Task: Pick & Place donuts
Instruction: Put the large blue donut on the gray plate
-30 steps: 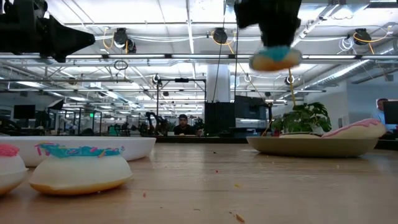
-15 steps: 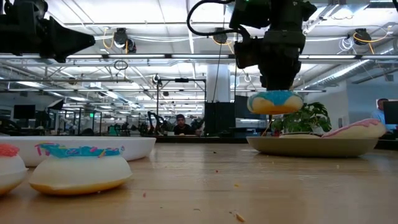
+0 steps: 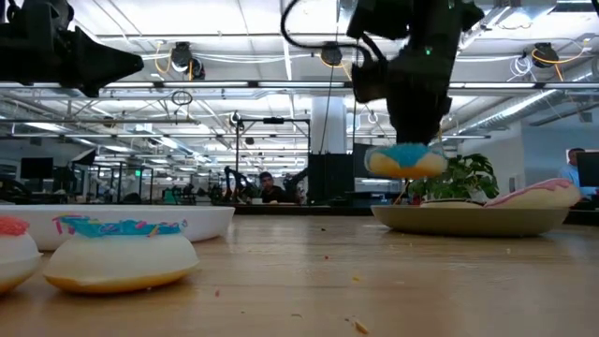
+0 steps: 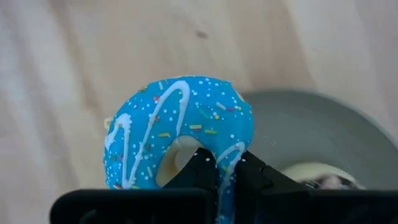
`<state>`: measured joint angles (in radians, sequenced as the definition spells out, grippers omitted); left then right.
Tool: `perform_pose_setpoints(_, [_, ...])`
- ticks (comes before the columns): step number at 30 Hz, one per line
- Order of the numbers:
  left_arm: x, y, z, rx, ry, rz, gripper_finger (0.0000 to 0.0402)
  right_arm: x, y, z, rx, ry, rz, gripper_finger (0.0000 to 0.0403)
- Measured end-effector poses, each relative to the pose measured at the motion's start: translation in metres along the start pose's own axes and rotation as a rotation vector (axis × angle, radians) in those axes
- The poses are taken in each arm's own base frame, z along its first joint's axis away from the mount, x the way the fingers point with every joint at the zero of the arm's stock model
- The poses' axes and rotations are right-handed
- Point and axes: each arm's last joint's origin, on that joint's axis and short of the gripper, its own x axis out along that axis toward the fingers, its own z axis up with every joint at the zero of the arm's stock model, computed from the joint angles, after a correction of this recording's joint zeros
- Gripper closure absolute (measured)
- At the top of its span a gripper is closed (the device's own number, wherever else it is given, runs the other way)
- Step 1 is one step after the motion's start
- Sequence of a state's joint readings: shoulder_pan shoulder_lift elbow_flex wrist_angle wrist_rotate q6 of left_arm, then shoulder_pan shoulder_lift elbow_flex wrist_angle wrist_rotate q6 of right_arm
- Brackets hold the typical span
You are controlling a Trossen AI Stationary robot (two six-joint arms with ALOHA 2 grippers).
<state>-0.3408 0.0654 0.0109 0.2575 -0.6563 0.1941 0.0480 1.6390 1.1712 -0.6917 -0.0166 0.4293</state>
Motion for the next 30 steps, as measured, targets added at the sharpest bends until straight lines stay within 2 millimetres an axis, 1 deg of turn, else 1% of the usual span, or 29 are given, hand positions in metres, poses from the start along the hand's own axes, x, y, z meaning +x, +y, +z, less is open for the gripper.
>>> perform_pose_setpoints(4, [0.0,0.0,0.0,-0.029,0.003,-0.001,0.0339,0.011,-0.005,-0.007,0.02,-0.008,-0.011,0.039])
perform_pose_setpoints(12, [0.0,0.0,0.0,-0.047,0.004,-0.001,0.0339,0.033,-0.015,-0.028,0.027,0.026,-0.027,0.039])
perform_pose_setpoints(17, [0.0,0.0,0.0,-0.043,0.004,-0.001,0.0339,0.04,-0.019,-0.033,0.027,0.019,-0.025,0.039])
perform_pose_setpoints(20, [0.0,0.0,0.0,-0.04,0.004,-0.001,0.0339,0.041,-0.021,-0.035,0.013,0.022,-0.031,0.0383])
perform_pose_setpoints(22, [0.0,0.0,0.0,-0.039,0.004,-0.001,0.0339,0.041,-0.02,-0.035,0.01,0.022,-0.03,0.037])
perform_pose_setpoints(24, [0.0,0.0,0.0,-0.039,0.004,-0.001,0.0339,0.041,-0.02,-0.035,0.018,0.021,-0.029,0.0349])
perform_pose_setpoints(30, [0.0,0.0,0.0,-0.038,0.004,0.0,0.0339,0.041,-0.022,-0.033,0.031,0.01,-0.033,0.0255])
